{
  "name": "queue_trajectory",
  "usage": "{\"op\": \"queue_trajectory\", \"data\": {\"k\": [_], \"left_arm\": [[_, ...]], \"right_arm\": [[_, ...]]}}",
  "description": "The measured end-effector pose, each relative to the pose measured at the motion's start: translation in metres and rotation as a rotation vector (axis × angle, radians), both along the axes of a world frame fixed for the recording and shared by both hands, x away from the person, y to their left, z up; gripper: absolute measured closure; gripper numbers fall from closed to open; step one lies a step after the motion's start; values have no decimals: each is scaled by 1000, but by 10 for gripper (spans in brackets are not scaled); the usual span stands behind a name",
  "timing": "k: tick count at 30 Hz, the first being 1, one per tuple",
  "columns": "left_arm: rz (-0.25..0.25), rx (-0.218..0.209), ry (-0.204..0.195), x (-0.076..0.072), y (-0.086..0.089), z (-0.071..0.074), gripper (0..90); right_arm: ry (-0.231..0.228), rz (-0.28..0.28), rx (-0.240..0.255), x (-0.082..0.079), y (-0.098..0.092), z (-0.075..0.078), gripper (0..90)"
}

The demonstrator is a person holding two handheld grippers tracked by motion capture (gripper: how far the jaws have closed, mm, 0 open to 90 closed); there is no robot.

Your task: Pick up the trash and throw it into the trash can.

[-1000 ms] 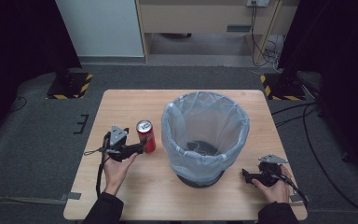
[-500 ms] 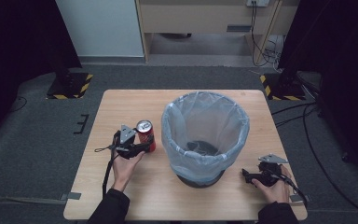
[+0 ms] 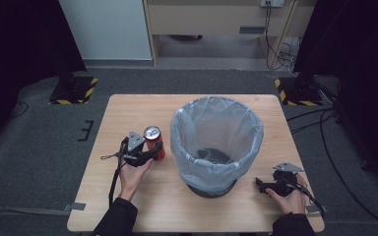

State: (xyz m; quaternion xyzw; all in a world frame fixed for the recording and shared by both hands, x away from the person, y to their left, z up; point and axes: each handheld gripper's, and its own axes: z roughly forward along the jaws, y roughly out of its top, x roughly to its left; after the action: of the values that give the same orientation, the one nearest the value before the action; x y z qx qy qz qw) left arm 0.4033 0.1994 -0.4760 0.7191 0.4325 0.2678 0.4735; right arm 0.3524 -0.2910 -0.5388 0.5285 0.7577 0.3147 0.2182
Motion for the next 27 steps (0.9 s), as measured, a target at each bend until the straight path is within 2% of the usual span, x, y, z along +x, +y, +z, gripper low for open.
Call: {"op": "queue_trajectory", "data": {"k": [4,7,9,12,14,20,22,27], "left_arm": [[-5,-33,-33,-7,3,10,334],[-7,-43,-47,-11,4,16,334],[-11,-67,-77,-17,6,27,334],[-11,-80,-95,-21,7,32,334],[-17,-110,-120,-26,8,42,334],[-24,-140,-163,-32,6,57,334],[-27,-161,-194,-37,7,67,334],[-33,-195,-243,-44,10,83,333]], "right_arm": [[0,0,0,0,0,0,6],[0,1,0,0,0,0,6],[0,1,0,0,0,0,6],[0,1,0,0,0,0,6],[1,0,0,0,0,0,6],[1,0,0,0,0,0,6],[0,0,0,0,0,0,6],[0,1,0,0,0,0,6]]}}
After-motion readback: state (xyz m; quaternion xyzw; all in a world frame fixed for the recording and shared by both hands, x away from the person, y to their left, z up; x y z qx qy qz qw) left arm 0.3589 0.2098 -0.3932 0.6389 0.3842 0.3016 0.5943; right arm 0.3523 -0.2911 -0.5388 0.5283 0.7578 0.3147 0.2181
